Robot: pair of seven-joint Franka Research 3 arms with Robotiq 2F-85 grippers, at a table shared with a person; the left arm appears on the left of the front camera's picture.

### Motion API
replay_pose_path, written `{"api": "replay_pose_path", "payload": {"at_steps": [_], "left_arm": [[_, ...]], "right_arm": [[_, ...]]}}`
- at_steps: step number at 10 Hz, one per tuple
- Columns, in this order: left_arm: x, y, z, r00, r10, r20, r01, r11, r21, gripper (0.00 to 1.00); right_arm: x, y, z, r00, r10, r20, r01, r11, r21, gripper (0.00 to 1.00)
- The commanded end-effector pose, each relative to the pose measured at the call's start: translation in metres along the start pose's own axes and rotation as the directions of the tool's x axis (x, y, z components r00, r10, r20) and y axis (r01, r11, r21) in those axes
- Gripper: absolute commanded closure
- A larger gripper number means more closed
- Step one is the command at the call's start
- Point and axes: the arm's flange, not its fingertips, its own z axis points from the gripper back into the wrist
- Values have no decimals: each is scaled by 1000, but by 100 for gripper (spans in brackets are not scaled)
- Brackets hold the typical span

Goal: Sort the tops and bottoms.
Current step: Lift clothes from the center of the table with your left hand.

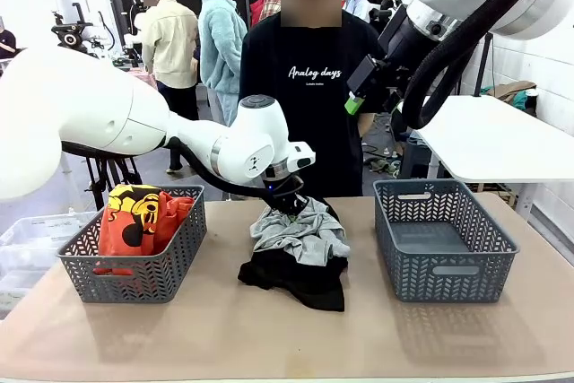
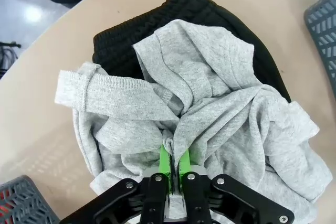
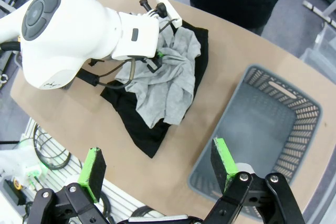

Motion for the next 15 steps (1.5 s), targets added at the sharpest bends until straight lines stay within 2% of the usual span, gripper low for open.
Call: {"api": "replay_pose_path", "payload": {"at_steps": [1,4,6,10,11,12,15], "left_arm": [[-5,0,16,1000,27,14,-26,998,-55,100],[-17,3,114,985,14,172,10,990,-140,100],[-31,14,191,953,12,302,10,997,-74,100],[-51,-6,293,885,-130,448,102,991,87,100],[-52,-2,303,886,-155,437,149,988,47,100],[-37,-5,295,907,-94,411,83,996,44,100],[-37,-5,295,907,-94,411,83,996,44,100]], "right_arm": [[-1,-2,0,1000,7,-6,-7,1000,-3,0],[-1,-2,0,1000,7,-6,-7,1000,-3,0],[-1,-2,0,1000,7,-6,-7,1000,-3,0],[-1,-2,0,1000,7,-6,-7,1000,-3,0],[-1,-2,0,1000,7,-6,-7,1000,-3,0],[-1,-2,0,1000,7,-6,-7,1000,-3,0],[-1,-2,0,1000,7,-6,-7,1000,-3,0]]}}
